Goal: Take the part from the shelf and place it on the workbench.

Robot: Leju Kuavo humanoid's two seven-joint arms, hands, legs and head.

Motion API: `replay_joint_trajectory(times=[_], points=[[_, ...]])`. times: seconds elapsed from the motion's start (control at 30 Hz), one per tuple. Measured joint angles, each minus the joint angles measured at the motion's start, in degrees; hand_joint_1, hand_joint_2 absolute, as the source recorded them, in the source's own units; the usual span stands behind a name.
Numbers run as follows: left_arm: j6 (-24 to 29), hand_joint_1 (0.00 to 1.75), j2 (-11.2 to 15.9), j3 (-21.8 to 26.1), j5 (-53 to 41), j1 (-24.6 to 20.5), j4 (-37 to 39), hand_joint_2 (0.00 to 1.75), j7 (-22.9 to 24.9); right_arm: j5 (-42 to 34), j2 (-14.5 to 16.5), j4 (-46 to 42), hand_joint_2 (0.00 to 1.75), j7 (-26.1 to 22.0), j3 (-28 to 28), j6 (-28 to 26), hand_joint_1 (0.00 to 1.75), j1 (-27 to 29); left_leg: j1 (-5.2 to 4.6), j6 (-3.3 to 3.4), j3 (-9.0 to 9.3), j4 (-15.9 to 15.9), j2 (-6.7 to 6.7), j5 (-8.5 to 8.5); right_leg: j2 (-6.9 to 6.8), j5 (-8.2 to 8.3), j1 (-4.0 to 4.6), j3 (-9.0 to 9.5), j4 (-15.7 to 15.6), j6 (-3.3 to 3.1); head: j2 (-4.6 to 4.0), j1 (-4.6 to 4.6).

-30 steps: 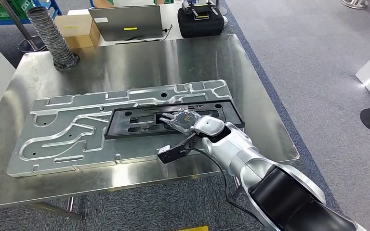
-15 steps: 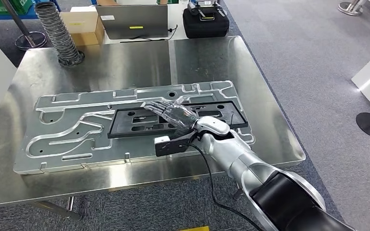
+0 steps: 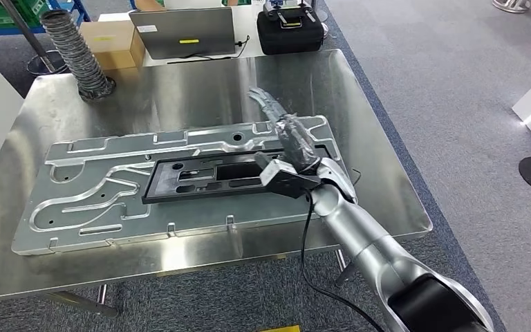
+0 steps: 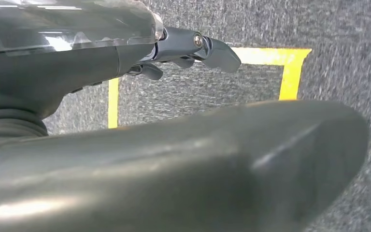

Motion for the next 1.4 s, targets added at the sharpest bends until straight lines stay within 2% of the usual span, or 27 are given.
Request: replay_joint_trajectory(times=[0.07, 0.1, 0.2, 0.27, 0.3, 0.37, 0.4, 0.43, 0.47, 0.5, 0.57, 0.6, 0.63, 0.73, 0.8, 0.9, 0.93, 0.97, 1.0, 1.07, 1.1, 1.13, 1.23, 1.27, 1.3, 1.33, 1.4], points=[[0.01, 0.0, 0.16, 0.13, 0.44, 0.23, 0.0, 0.0, -0.4, -1.32, -2.36, -6.31, 0.0, -0.05, -1.86, -2.08, 0.0, 2.73, 0.06, 0.23, 3.57, -7.14, -0.05, 2.7, 0.12, -0.59, 0.02, -0.18, 0.84, 0.52, 0.0, 0.0], [-0.05, 0.0, 0.19, 0.22, 0.74, 0.31, 0.0, 0.0, -0.66, -0.82, -3.63, -9.31, 0.0, -0.07, -2.92, -4.11, 0.0, 4.06, 0.05, 0.52, 4.58, -9.19, -0.1, 3.14, 0.16, -0.79, 0.12, -0.32, 1.18, 0.83, 0.0, 0.0], [-0.5, 0.0, 0.17, 0.7, 1.84, 0.78, 0.0, 0.0, -1.56, 2.84, -7.14, -17.6, 0.0, -0.07, -7.77, -11.24, 0.0, 9.46, -0.09, 1.68, 5.03, -10.04, -0.31, 2.91, 0.12, -0.97, 0.28, -0.33, 1.26, 1.73, 0.0, 0.01], [-0.84, 0.0, 0.14, 1.27, 2.48, 1.05, 0.0, 0.0, -2.0, 4.81, -9.09, -22.77, 0.0, -0.07, -13.54, -13.02, 0.0, 14.21, 0.01, 2.48, 5.18, -10.24, -0.44, 3.02, 0.14, -2.1, 0.06, -0.61, 2.49, 2.49, 0.0, 0.02], [-0.94, 0.0, 0.13, 1.57, 2.73, 1.12, 0.0, 0.0, -2.13, 5.66, -9.99, -25.2, 0.0, -0.06, -17.09, -13.51, 0.0, 16.87, 0.1, 2.86, 5.23, -10.34, -0.51, 3.13, 0.16, -3.5, -0.06, -1.49, 4.6, 2.87, 0.0, 0.02], [-0.99, 0.0, 0.13, 2.1, 3.02, 1.3, 0.0, 0.0, -2.14, 7.44, -11.55, -29.19, 0.0, -0.02, -24.35, -14.63, 0.0, 22.7, 0.04, 3.28, 5.2, -10.34, -0.69, 3.23, 0.16, -7.38, -0.22, -4.82, 11.82, 3.43, 0.0, 0.02], [-0.96, 0.0, 0.13, 2.39, 3.14, 1.45, 0.0, 0.0, -2.08, 8.46, -12.05, -30.71, 0.0, 0.02, -27.52, -15.08, 0.0, 25.84, -0.01, 3.35, 5.17, -10.32, -0.74, 3.28, 0.16, -8.83, -0.25, -6.45, 15.24, 3.56, 0.0, 0.02], [-0.91, 0.0, 0.13, 2.67, 3.27, 1.57, 0.0, 0.0, -2.01, 9.61, -12.4, -32.04, 0.0, 0.04, -30.34, -15.61, 0.0, 28.96, -0.06, 3.35, 5.14, -10.3, -0.76, 3.28, 0.15, -9.36, -0.26, -7.35, 17.12, 3.6, 0.0, 0.02], [-0.87, 0.0, 0.12, 2.93, 3.4, 1.66, 0.0, 0.0, -1.92, 10.59, -12.59, -33.23, 0.0, 0.04, -32.73, -16.22, 0.0, 31.89, -0.1, 3.35, 5.12, -10.29, -0.76, 3.28, 0.15, -8.74, -0.26, -7.11, 16.75, 3.52, 0.0, 0.02], [-0.85, 0.0, 0.08, 3.14, 3.48, 1.69, 0.0, 0.0, -1.86, 11.25, -12.67, -34.46, 0.0, 0.04, -34.94, -16.91, 0.0, 34.79, -0.16, 3.35, 5.1, -10.29, -0.77, 3.28, 0.15, -7.25, -0.24, -5.72, 14.21, 3.32, 0.0, 0.02], [-0.76, 0.0, -0.06, 3.31, 3.49, 1.67, 0.0, 0.0, -1.73, 12.17, -12.55, -36.56, 0.0, 0.03, -38.36, -18.18, 0.0, 39.4, -0.33, 3.24, 5.1, -10.29, -0.74, 3.3, 0.15, -3.84, -0.05, -1.14, 5.97, 2.66, 0.0, 0.02], [-0.69, 0.0, -0.15, 3.33, 3.45, 1.65, 0.0, 0.0, -1.67, 12.85, -12.27, -37.33, 0.0, 0.03, -39.87, -18.58, 0.0, 41.16, -0.43, 3.08, 5.1, -10.29, -0.69, 3.35, 0.16, -2.68, 0.12, 0.5, 2.88, 2.34, 0.0, 0.02], [-0.61, 0.0, -0.22, 3.36, 3.41, 1.6, 0.0, 0.0, -1.6, 13.69, -11.86, -37.88, 0.0, 0.02, -41.26, -18.75, 0.0, 42.52, -0.5, 2.85, 5.09, -10.29, -0.62, 3.43, 0.18, -2.1, 0.3, 1.32, 1.23, 2.08, 0.0, 0.02], [-0.51, 0.0, -0.31, 3.52, 3.34, 1.46, 0.0, 0.0, -1.61, 15.55, -10.05, -38.73, 0.0, 0.03, -44.77, -18.5, 0.0, 45.45, -0.54, 1.85, 5.06, -10.4, -0.46, 3.65, 0.1, -1.17, 0.35, 1.13, 0.53, 1.33, 0.0, 0.02], [-0.5, 0.0, -0.31, 3.7, 3.35, 1.44, 0.0, 0.0, -1.74, 16.14, -8.82, -38.97, 0.0, 0.03, -46.65, -18.04, 0.0, 46.73, -0.63, 1.32, 4.38, -8.56, -0.31, 1.48, -0.1, -0.19, -0.01, 0.84, -0.3, 0.59, 0.0, 0.02], [-0.55, 0.0, -0.34, 3.86, 3.3, 1.45, 0.0, 0.0, -1.82, 16.37, -7.04, -39.02, 0.0, 0.03, -49.03, -17.59, 0.0, 48.41, -0.52, 0.9, 1.52, 1.19, -0.16, -5.91, -0.24, 1.18, -0.11, -0.73, -0.56, 0.11, 0.0, 0.02], [-0.61, 0.0, -0.35, 3.91, 3.24, 1.46, 0.0, 0.0, -1.82, 16.39, -6.37, -39.01, 0.0, 0.03, -49.85, -17.57, 0.0, 49.0, -0.49, 0.8, 1.27, 3.76, -0.14, -7.49, -0.26, 1.69, -0.07, -1.49, -0.47, 0.16, 0.0, 0.02], [-0.67, 0.0, -0.36, 3.96, 3.14, 1.46, 0.0, 0.0, -1.83, 16.42, -5.74, -39.02, 0.0, 0.03, -50.59, -17.63, 0.0, 49.52, -0.48, 0.76, 2.21, 3.94, -0.13, -7.76, -0.26, 2.19, -0.05, -2.22, -0.35, 0.22, 0.0, 0.02], [-0.72, 0.0, -0.36, 4.02, 3.05, 1.45, 0.0, 0.0, -1.84, 16.45, -5.17, -39.03, 0.0, 0.03, -51.24, -17.69, 0.0, 50.0, -0.48, 0.79, 4.33, 1.81, -0.13, -7.06, -0.24, 2.68, -0.06, -2.95, -0.18, 0.33, 0.0, 0.01], [-0.8, 0.0, -0.36, 4.1, 2.93, 1.31, -0.01, 0.0, -1.92, 16.61, -4.26, -39.17, 0.0, 0.02, -52.25, -17.84, 0.0, 50.79, -0.52, 1.13, 10.36, -6.64, -0.13, -4.93, -0.17, 3.6, -0.06, -4.18, 0.31, 0.7, 0.0, 0.01], [-0.82, 0.0, -0.37, 4.12, 2.91, 1.22, -0.02, 0.0, -1.99, 16.74, -3.93, -39.33, 0.0, 0.01, -52.62, -17.87, 0.0, 51.07, -0.61, 1.42, 12.45, -10.07, -0.16, -4.08, -0.11, 4.03, 0.0, -4.57, 0.52, 0.98, 0.0, 0.01], [-0.87, 0.0, -0.39, 4.13, 2.88, 1.15, -0.02, 0.0, -2.05, 16.89, -3.63, -39.49, 0.0, -0.01, -52.98, -17.89, 0.0, 51.25, -0.75, 1.74, 13.56, -12.07, -0.18, -3.61, -0.08, 4.48, 0.04, -4.78, 0.65, 1.31, 0.0, 0.01], [-0.99, 0.0, -0.51, 4.16, 2.86, 1.17, -0.02, 0.0, -2.18, 17.37, -2.83, -39.68, 0.0, -0.04, -54.17, -17.57, 0.0, 51.64, -1.09, 2.77, 13.05, -12.39, -0.09, -2.23, 0.07, 5.81, -0.13, -4.87, 0.28, 2.36, 0.0, 0.02], [-1.01, 0.0, -0.56, 4.19, 2.87, 1.16, -0.02, 0.0, -2.24, 17.55, -2.57, -39.61, 0.0, -0.04, -54.73, -17.26, 0.0, 51.79, -1.05, 3.12, 12.56, -12.4, 0.04, -1.58, 0.11, 5.34, -0.26, -5.17, 0.47, 2.7, 0.0, 0.02], [-1.05, 0.0, -0.62, 4.2, 2.87, 1.14, -0.02, 0.0, -2.32, 17.72, -2.31, -39.47, 0.0, 0.03, -55.4, -16.83, 0.0, 51.89, -0.95, 3.44, 11.91, -12.47, 0.18, -0.83, 0.13, 3.72, -0.39, -5.73, 1.56, 3.01, 0.0, 0.03], [-1.1, 0.0, -0.68, 4.22, 2.87, 1.12, -0.02, 0.0, -2.42, 17.89, -2.06, -39.17, 0.0, 0.12, -56.13, -16.32, 0.0, 51.88, -0.85, 3.7, 11.12, -12.52, 0.35, -0.09, 0.14, 0.98, -0.52, -6.57, 3.86, 3.32, 0.0, 0.03], [-1.19, 0.0, -0.69, 4.23, 2.81, 1.14, -0.02, 0.0, -2.55, 18.34, -1.49, -37.41, 0.0, 0.36, -57.92, -15.12, 0.0, 51.49, -0.91, 3.95, 9.44, -12.45, 0.56, 1.2, 0.11, -5.18, -0.69, -8.36, 11.31, 3.83, 0.0, 0.03]])
